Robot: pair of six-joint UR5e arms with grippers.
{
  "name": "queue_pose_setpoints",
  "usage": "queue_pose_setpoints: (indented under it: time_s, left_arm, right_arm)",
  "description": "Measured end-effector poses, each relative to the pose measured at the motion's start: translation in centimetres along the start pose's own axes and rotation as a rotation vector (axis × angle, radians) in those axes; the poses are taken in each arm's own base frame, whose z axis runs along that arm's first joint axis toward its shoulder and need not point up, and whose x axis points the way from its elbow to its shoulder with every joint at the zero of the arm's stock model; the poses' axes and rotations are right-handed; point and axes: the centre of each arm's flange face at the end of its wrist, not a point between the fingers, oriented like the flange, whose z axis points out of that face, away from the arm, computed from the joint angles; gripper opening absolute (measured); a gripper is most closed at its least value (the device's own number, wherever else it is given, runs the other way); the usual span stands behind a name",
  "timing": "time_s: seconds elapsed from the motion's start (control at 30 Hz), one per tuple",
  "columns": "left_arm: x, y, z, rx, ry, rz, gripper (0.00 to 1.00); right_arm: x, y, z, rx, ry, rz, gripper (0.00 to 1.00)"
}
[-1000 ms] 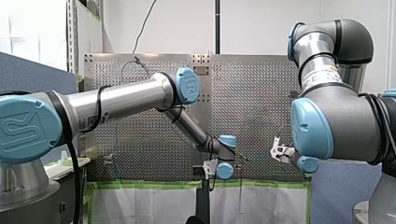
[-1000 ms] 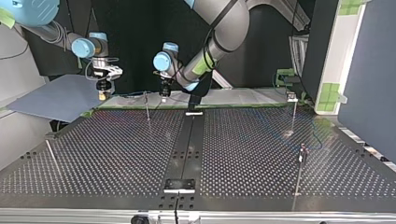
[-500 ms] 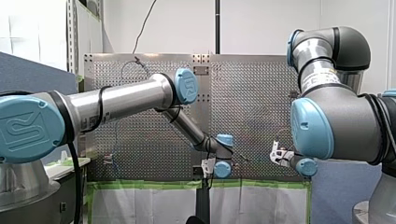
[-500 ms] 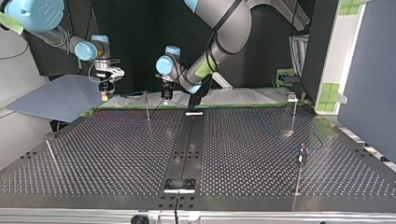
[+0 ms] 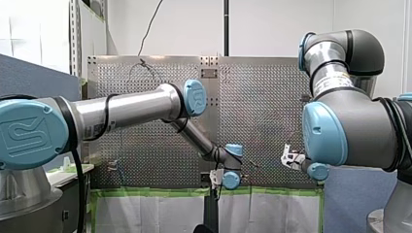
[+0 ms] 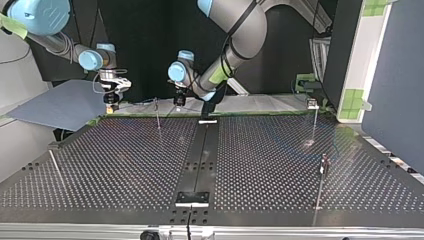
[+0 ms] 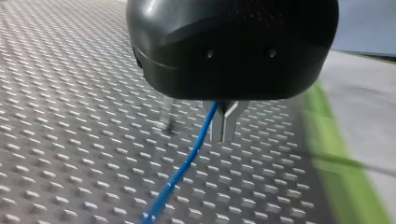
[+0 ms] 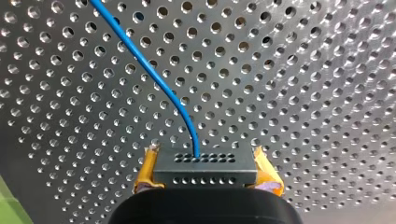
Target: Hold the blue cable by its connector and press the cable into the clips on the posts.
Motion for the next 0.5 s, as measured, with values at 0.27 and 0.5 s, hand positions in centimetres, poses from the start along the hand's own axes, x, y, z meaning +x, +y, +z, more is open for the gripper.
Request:
queue_pose_setpoints:
  time_s: [0.27,0.5]
  left_arm:
    - [2.2,2.1,-0.3,-0.021,0.049,0.022,0.00]
    - [1.8,2.4,0.3,-0.027,0.039,0.024,0.00]
  right_arm:
    - [-1.6,0.5,0.9,-0.011,-0.042,0.004,0.00]
    - [-1.9,0.7,1.6,-0.005,-0.037,0.002,0.00]
